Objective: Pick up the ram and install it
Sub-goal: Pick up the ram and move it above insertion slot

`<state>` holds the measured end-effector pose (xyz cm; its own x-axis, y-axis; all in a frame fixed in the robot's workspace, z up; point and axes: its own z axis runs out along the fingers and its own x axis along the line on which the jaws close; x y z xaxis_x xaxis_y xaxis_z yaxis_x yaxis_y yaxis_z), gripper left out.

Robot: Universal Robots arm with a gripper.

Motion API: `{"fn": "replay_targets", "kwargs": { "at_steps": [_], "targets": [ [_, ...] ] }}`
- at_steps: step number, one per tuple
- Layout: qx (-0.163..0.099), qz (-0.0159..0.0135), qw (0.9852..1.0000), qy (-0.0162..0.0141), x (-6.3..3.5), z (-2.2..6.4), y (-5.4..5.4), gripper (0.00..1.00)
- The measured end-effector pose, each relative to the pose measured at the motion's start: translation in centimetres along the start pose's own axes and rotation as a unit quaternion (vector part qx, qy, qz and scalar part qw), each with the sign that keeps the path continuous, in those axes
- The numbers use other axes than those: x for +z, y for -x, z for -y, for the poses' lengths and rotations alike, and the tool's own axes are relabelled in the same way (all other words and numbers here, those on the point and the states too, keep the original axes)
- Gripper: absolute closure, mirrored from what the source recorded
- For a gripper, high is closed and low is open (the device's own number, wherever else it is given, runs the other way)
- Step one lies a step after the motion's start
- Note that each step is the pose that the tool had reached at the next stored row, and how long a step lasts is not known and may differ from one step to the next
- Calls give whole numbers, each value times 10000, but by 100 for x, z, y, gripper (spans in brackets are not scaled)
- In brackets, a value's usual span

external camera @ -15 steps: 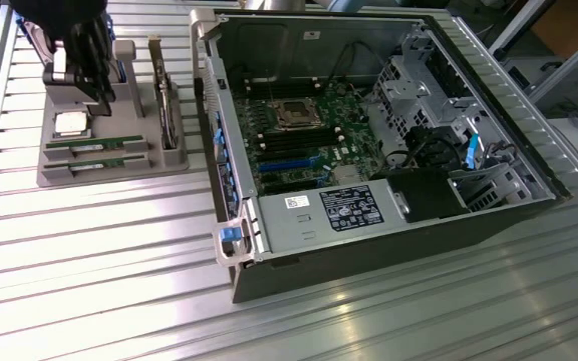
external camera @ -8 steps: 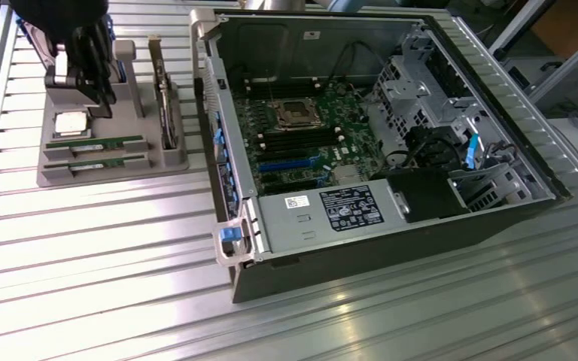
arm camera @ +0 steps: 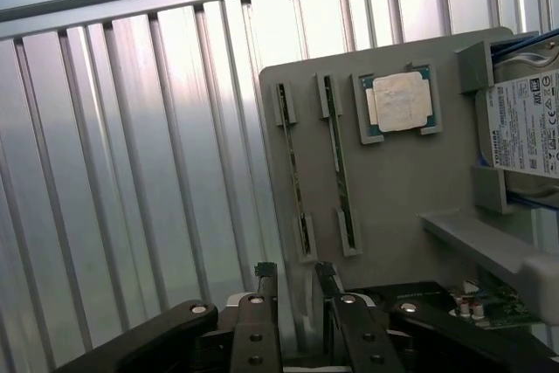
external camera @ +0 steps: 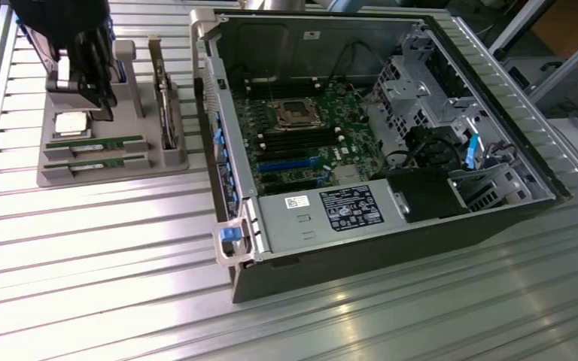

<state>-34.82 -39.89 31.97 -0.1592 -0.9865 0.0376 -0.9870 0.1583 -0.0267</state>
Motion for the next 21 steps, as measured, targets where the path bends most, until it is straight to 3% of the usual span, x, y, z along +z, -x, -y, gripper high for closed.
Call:
{"fn": "replay_targets", "kwargs": {
  "at_steps": [21],
  "targets": [
    [0, 0, 10000, 0, 123, -3, 5, 70]
  ]
}}
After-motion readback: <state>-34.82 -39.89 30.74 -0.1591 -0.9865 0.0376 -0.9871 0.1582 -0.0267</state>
